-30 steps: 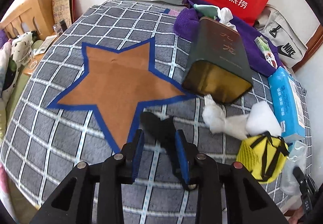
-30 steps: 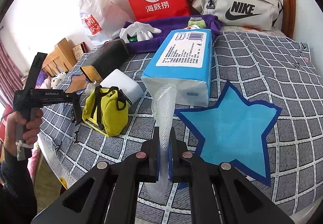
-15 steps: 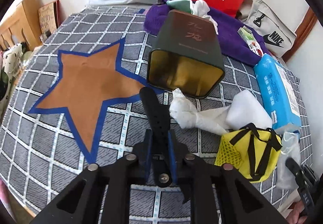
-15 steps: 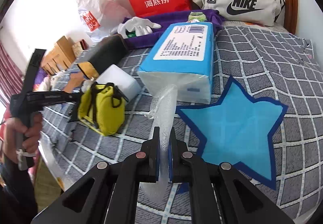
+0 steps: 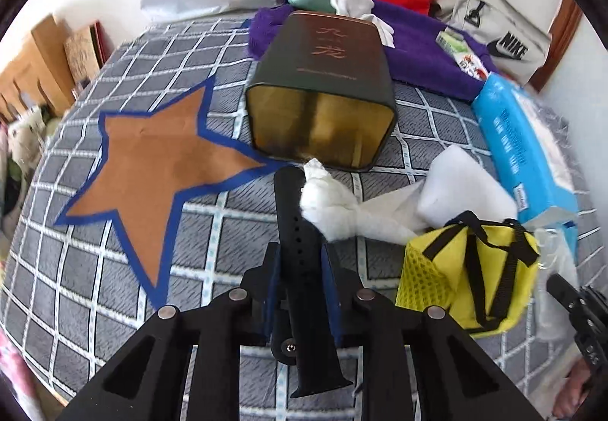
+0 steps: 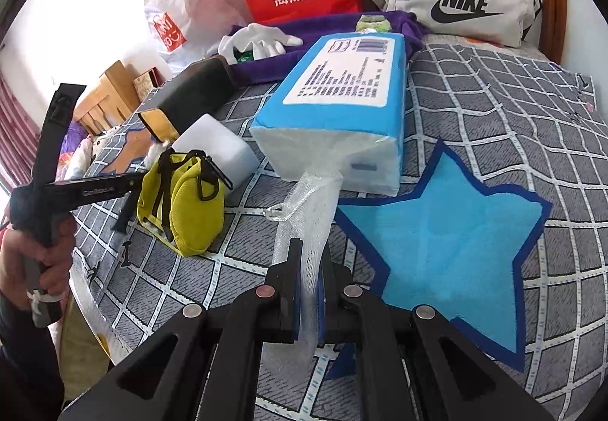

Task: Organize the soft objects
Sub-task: 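Grasp black watch strap with left tool while right tool holds white mesh bag, then carry black strap with left tool while right tool carries mesh bag toward towel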

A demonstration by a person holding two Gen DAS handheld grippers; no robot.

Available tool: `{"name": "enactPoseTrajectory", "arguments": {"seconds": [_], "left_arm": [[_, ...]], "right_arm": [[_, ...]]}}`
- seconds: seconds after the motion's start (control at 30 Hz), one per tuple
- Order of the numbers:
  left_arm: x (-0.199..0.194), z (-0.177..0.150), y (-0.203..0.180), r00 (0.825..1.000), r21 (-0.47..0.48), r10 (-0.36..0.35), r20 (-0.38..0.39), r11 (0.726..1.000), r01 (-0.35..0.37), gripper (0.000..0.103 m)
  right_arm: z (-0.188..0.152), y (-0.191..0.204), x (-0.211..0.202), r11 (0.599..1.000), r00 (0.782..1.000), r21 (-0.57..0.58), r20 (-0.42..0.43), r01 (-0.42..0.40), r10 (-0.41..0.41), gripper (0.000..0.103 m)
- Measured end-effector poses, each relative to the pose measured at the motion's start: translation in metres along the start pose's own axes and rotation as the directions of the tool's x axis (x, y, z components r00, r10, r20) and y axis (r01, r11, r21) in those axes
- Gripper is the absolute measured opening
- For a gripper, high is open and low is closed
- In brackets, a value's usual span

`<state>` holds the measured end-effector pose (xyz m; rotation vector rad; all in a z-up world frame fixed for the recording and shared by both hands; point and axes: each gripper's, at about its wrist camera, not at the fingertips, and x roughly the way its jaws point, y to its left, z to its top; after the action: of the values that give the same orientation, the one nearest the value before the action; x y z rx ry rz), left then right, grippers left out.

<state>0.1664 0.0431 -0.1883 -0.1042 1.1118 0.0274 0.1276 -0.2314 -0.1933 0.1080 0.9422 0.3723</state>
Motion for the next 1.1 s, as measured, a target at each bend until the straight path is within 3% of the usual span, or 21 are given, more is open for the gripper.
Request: {"name": "enactPoseTrajectory", "arguments": {"seconds": [0.23, 0.57, 0.63, 0.7, 0.83, 0.87, 0.97, 1.1], "left_arm": [[-0.013, -0.005, 0.026, 0.996, -0.082, -0.089, -0.007, 0.993, 0.088, 0.02], [-0.008, -0.014, 0.033, 0.997, -0.051, -0.065, -0.038, 0.997, 0.063, 0.022], [-0.009, -0.013, 0.03, 0.997, -0.043, -0.063, -0.038, 0.997, 0.061, 0.026], [-0.009, -0.011, 0.032, 0.997, -0.073, -0.076, -0.013, 0.995, 0.075, 0.019], [-0.008, -0.007, 0.032, 0.995, -0.057, -0.101, -0.007, 0.993, 0.1, 0.018], [-0.01, -0.006, 0.033, 0.995, -0.053, -0.097, -0.002, 0.994, 0.097, 0.009], [-0.015, 0.0, 0.037, 0.992, -0.066, -0.127, 0.011, 0.99, 0.128, 0.006], [-0.004, 0.004, 0.04, 0.993, -0.075, -0.113, -0.022, 0.991, 0.111, 0.005]], "right_arm": [[0.01, 0.001, -0.028, 1.0, 0.997, -0.029, 0.073, -0.002, 0.004, 0.004], [0.049, 0.004, -0.063, 0.996, 0.984, -0.08, 0.175, 0.047, -0.033, 0.004], [0.058, 0.006, -0.066, 0.994, 0.981, -0.088, 0.191, 0.059, -0.041, 0.004], [0.068, 0.009, -0.069, 0.993, 0.977, -0.098, 0.207, 0.068, -0.046, 0.004], [0.086, 0.015, -0.069, 0.991, 0.974, -0.12, 0.224, 0.06, -0.032, 0.004], [0.089, 0.016, -0.068, 0.99, 0.974, -0.124, 0.223, 0.062, -0.033, 0.004], [0.095, 0.019, -0.062, 0.99, 0.976, -0.129, 0.215, 0.061, -0.033, 0.004], [0.103, 0.022, -0.054, 0.989, 0.978, -0.136, 0.204, 0.06, -0.031, 0.004]]}}
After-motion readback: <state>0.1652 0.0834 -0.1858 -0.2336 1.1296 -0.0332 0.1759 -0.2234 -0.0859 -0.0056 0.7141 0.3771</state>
